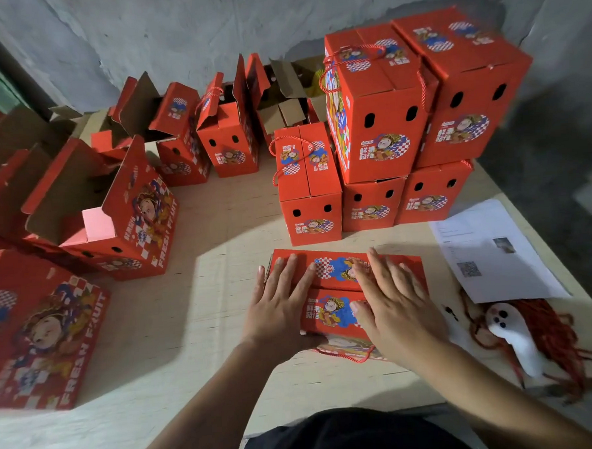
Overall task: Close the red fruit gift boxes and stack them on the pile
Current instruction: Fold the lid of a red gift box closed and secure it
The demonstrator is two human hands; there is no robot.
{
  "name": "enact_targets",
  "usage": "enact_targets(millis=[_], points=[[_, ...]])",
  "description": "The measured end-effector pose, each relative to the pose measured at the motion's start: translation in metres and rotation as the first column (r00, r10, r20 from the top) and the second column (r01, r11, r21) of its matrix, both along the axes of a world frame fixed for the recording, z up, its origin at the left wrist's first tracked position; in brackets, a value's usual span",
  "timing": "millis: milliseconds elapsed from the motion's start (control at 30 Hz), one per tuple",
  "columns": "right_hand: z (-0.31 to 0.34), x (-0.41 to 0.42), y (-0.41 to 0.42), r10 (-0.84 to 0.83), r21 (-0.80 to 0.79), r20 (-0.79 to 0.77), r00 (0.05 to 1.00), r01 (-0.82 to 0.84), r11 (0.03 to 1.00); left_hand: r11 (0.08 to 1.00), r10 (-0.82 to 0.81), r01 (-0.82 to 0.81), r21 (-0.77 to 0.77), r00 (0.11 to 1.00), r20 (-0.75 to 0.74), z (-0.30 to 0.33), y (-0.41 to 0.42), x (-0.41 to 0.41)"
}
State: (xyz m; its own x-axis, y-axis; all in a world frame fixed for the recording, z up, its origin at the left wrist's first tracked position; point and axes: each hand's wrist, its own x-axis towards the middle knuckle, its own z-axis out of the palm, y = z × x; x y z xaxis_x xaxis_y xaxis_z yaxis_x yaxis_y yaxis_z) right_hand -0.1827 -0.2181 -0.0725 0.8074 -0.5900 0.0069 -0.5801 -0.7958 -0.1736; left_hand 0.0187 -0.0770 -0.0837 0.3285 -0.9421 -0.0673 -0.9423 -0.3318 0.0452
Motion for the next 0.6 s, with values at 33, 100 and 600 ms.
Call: enact_targets(millis=[33, 100, 600], points=[[0.000, -0.001, -0.002, 0.016, 0.018, -0.010, 1.000, -0.016, 1.000, 1.000, 0.002, -0.002, -0.007, 1.000, -0.005, 0.001, 0.000, 0.000], [0.003, 0.000, -0.008, 0.042, 0.092, -0.018, 0.999, -0.040, 0.995, 0.998, -0.003, 0.002, -0.068, 1.000, -0.019, 0.003, 0.003, -0.002], [0.003, -0.047, 0.006, -0.069, -0.037, 0.264, 0.962, 0.082, 0.996, 0.683, 0.199, -0.576, -0.448, 0.738, -0.645, 0.016, 0.000, -0.009]])
